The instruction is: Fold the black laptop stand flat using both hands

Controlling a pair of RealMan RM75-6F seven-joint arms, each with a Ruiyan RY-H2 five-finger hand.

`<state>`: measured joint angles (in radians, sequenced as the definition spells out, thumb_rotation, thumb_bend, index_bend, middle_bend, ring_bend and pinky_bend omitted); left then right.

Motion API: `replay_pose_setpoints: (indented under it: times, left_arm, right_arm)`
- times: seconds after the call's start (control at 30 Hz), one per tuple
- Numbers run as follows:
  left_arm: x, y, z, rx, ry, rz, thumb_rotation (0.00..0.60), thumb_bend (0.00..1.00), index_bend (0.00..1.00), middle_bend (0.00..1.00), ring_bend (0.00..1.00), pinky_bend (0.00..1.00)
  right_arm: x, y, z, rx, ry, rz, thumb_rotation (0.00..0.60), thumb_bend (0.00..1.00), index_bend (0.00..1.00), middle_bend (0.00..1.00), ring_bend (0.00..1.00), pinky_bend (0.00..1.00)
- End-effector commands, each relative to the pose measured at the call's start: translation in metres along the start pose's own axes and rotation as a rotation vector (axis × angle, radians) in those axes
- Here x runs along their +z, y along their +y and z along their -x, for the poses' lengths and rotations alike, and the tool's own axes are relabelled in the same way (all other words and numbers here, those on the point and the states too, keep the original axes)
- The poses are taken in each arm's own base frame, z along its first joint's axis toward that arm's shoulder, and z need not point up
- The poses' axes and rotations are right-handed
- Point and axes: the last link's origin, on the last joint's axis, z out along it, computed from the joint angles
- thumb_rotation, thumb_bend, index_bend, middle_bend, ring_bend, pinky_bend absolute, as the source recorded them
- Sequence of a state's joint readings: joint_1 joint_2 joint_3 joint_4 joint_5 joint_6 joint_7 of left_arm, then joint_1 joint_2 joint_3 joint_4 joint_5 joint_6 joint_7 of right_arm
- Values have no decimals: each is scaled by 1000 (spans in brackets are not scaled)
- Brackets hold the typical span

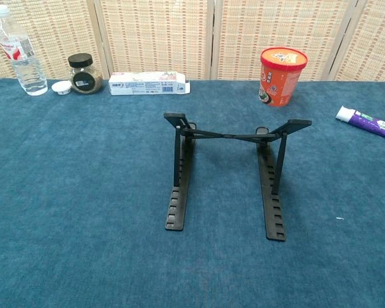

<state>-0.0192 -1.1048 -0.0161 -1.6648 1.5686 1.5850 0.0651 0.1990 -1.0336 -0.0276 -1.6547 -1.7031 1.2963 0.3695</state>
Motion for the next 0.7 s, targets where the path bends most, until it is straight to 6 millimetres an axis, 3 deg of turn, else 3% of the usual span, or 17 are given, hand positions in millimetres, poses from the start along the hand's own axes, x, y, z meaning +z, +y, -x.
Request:
replay_pose_setpoints:
  times: [0.03, 0.27, 0.7]
  left_arm:
    - [-1, 0, 0, 0, -3, -3, 600, 172, 287, 191, 111, 73]
    - [-1, 0, 1, 2, -7, -10, 600, 172, 287, 191, 111, 74]
    - [-2, -1, -1, 2, -4, -18, 600, 172, 287, 191, 111, 74]
  right_arm:
    - [12, -9, 6, 35, -77, -57, 600, 173, 0, 87, 0, 0]
    - [25, -16, 14, 26, -181, -106, 600, 174, 0, 131, 30, 75]
    - [48, -31, 35, 12, -318, -183, 600, 176, 0, 133, 49, 78]
